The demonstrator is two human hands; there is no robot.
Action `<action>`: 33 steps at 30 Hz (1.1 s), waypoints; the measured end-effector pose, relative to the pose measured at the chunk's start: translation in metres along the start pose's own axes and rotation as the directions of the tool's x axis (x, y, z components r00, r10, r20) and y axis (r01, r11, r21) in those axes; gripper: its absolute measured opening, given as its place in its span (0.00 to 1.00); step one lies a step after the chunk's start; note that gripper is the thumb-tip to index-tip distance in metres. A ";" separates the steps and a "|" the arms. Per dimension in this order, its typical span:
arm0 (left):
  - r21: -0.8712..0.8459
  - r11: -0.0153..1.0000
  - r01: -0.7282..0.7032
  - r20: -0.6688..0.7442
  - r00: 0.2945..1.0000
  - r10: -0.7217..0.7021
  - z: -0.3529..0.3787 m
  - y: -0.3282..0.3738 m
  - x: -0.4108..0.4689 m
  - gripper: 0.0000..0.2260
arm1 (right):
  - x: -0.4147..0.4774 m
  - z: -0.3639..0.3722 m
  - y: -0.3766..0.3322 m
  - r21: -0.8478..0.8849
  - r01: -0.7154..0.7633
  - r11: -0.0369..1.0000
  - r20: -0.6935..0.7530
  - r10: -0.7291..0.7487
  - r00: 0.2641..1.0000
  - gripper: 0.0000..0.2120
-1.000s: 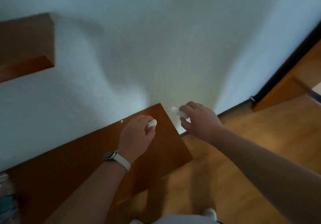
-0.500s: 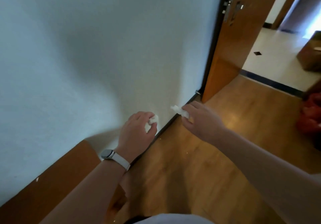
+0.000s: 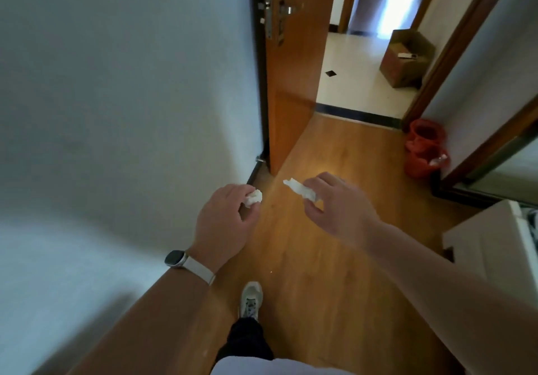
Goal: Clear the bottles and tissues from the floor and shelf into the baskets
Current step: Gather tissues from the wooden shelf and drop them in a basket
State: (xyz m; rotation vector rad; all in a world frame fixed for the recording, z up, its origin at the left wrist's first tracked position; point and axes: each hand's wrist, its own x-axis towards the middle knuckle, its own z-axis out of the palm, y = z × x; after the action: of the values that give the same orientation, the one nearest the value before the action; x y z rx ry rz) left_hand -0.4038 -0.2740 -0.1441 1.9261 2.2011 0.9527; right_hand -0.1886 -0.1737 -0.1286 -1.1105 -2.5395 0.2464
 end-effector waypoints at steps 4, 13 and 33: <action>-0.088 0.995 -0.039 0.075 0.996 0.046 0.028 -0.024 0.069 0.13 | 0.041 0.007 0.024 -0.026 -0.134 0.991 -0.013 0.133 0.991 0.13; -0.218 0.948 -0.231 0.139 0.954 0.265 0.058 -0.078 0.214 0.12 | 0.143 0.019 0.043 -0.121 -0.354 0.928 -0.054 0.350 0.935 0.14; -0.216 0.903 -0.372 0.281 0.862 0.423 0.195 -0.004 0.427 0.13 | 0.252 0.008 0.253 -0.022 -0.566 0.824 -0.150 0.557 0.817 0.17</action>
State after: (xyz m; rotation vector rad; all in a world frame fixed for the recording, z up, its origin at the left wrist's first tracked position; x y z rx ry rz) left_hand -0.4138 0.1948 -0.1579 2.3141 1.5357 0.7478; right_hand -0.1796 0.1833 -0.1475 -1.8250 -2.0486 0.2219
